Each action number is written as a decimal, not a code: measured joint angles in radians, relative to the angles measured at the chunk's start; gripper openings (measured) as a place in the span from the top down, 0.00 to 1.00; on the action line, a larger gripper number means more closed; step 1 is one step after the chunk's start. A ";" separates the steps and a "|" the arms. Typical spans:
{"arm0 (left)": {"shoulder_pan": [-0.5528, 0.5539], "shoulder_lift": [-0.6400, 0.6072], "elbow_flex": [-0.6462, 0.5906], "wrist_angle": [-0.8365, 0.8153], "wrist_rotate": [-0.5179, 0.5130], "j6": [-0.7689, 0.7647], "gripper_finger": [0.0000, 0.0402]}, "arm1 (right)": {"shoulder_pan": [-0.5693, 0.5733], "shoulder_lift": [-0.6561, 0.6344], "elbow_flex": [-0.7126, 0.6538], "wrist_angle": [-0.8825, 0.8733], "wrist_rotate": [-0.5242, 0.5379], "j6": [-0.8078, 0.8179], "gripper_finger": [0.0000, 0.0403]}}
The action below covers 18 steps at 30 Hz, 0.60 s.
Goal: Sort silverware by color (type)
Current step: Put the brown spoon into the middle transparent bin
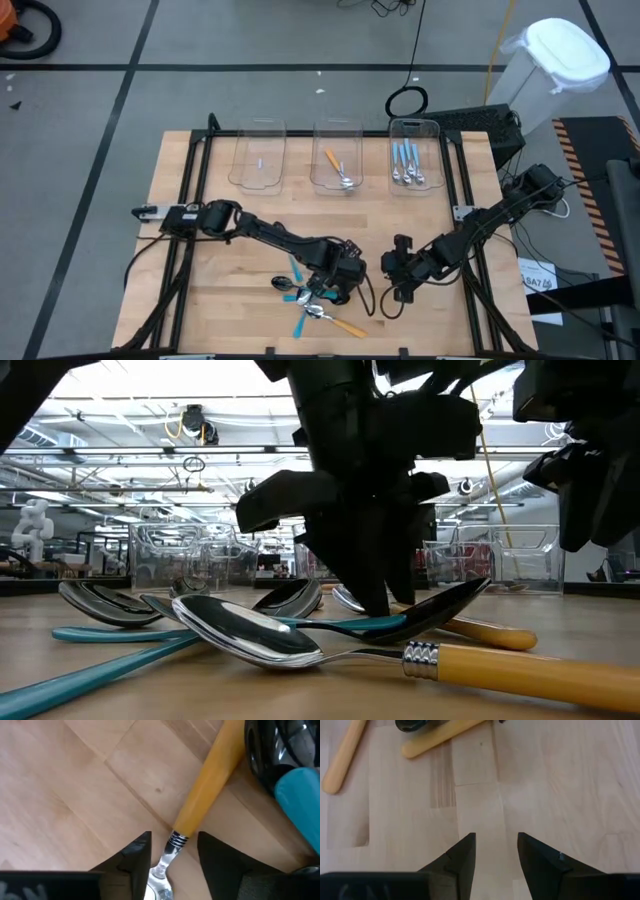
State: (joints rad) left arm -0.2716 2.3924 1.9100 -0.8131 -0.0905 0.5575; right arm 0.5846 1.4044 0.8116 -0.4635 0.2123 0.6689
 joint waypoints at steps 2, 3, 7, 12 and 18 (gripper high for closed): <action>0.009 0.001 -0.001 -0.003 0.029 -0.010 0.65 | 0.000 0.000 0.000 -0.002 0.000 0.000 0.65; 0.013 0.002 -0.001 -0.004 0.050 -0.010 0.68 | 0.000 0.000 0.000 0.000 0.000 0.002 0.65; 0.020 0.002 -0.002 -0.007 0.098 0.000 0.80 | 0.000 0.000 0.000 -0.001 0.000 0.020 0.65; 0.019 0.002 -0.003 -0.009 0.097 0.014 0.87 | 0.000 0.000 0.000 -0.002 0.000 0.011 0.65; 0.018 0.002 -0.004 -0.004 0.088 -0.001 0.90 | 0.000 0.000 0.000 -0.002 0.000 0.010 0.65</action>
State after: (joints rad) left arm -0.2531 2.3944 1.9063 -0.8170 -0.0021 0.5566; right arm 0.5846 1.4044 0.8116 -0.4652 0.2127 0.6793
